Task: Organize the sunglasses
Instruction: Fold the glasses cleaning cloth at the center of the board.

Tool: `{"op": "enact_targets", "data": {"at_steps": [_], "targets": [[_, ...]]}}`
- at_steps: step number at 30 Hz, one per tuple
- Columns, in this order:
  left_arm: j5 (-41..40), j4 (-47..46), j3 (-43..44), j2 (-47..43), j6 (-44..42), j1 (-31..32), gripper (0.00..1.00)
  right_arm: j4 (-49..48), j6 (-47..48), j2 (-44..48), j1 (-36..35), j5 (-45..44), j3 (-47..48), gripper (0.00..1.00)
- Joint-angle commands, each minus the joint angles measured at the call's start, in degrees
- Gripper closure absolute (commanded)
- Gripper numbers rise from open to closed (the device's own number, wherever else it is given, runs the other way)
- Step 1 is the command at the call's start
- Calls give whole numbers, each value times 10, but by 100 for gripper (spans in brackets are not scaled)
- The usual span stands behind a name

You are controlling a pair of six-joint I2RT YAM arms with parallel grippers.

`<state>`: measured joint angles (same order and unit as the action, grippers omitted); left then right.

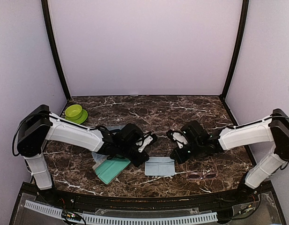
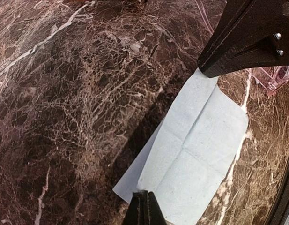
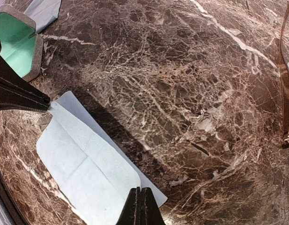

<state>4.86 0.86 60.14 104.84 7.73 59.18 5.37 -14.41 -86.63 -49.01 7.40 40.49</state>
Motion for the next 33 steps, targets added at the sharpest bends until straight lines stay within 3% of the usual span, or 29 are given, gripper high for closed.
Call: {"op": "enact_targets", "data": {"at_steps": [1,33], "targets": [[-6,-10,-15,-29,2,10,100,-25,-14,21,-13,-10,-14,100],[-12,-17,-41,-32,31,37,100,-31,-46,52,-45,-16,-57,100]]}}
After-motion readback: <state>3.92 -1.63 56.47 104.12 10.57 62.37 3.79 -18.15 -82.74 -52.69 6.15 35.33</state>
